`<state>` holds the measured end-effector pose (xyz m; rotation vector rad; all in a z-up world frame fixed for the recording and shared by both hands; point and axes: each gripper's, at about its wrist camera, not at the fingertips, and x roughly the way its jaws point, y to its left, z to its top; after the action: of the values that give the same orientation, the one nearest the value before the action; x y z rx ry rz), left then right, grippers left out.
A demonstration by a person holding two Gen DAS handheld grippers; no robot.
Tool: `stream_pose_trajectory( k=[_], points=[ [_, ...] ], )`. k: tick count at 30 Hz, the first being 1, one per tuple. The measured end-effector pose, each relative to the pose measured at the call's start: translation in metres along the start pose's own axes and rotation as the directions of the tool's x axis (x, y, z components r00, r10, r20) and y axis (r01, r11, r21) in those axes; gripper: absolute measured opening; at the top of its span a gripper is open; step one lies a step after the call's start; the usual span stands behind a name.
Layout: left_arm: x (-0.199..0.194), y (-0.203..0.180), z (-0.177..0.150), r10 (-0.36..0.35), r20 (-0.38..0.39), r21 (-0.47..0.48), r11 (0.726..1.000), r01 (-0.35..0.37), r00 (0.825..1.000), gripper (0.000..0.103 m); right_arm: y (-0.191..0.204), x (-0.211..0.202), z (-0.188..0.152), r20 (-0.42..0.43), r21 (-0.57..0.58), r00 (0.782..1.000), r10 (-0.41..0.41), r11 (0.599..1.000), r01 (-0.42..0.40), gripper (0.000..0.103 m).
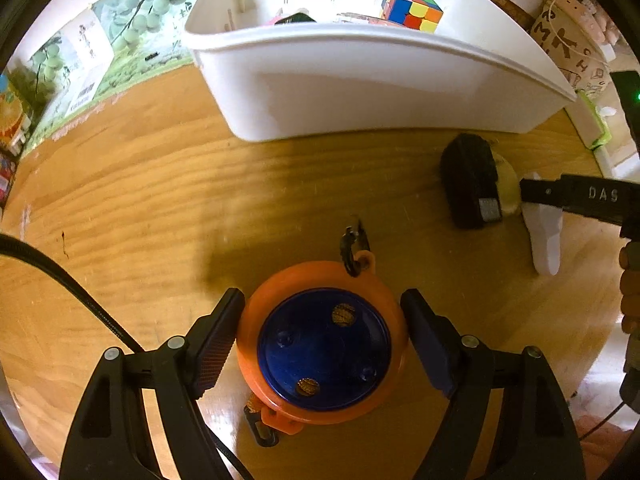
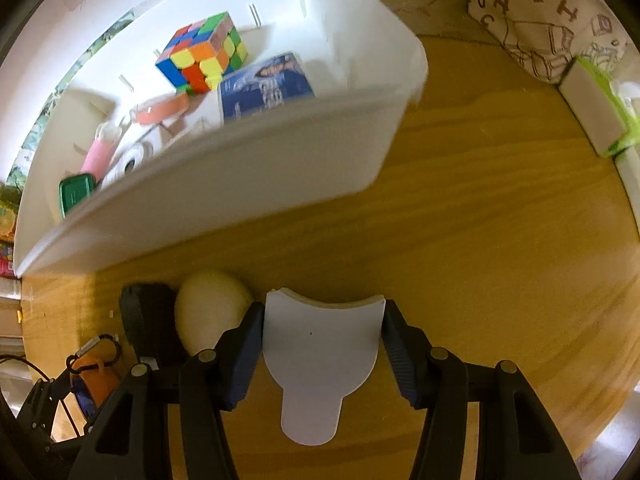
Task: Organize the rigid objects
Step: 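Grasp the orange round case with the left tool while the right tool grasps the white scoop, then carry the orange case and white scoop over the white bin with both tools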
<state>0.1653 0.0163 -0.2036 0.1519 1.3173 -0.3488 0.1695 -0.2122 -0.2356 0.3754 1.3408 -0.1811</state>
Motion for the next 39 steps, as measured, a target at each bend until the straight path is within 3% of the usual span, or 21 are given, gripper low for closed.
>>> stream_pose_trajectory(
  k=[8, 22, 31, 39],
  points=[
    [-0.009, 0.013, -0.030, -0.063, 0.001, -0.045, 0.997, 0.063, 0.998, 0.082, 0.008, -0.007, -0.044, -0.033, -0.008, 0.999, 0.007, 1.000, -0.007, 0.057],
    [-0.030, 0.046, -0.054, -0.136, 0.078, -0.119, 0.982, 0.144, 0.988, 0.082, 0.054, -0.064, -0.110, 0.034, -0.119, 0.998, 0.054, 0.992, -0.050, 0.056],
    [-0.056, 0.070, -0.047, -0.125, 0.210, -0.169, 0.972, 0.162, 0.970, 0.082, 0.086, -0.104, -0.090, 0.143, -0.257, 0.987, 0.076, 0.966, -0.037, 0.056],
    [-0.081, 0.083, -0.023, -0.058, 0.316, -0.191, 0.974, 0.123, 0.947, 0.082, 0.107, -0.132, -0.062, 0.253, -0.335, 0.962, 0.097, 0.942, -0.007, 0.056]
  ],
)
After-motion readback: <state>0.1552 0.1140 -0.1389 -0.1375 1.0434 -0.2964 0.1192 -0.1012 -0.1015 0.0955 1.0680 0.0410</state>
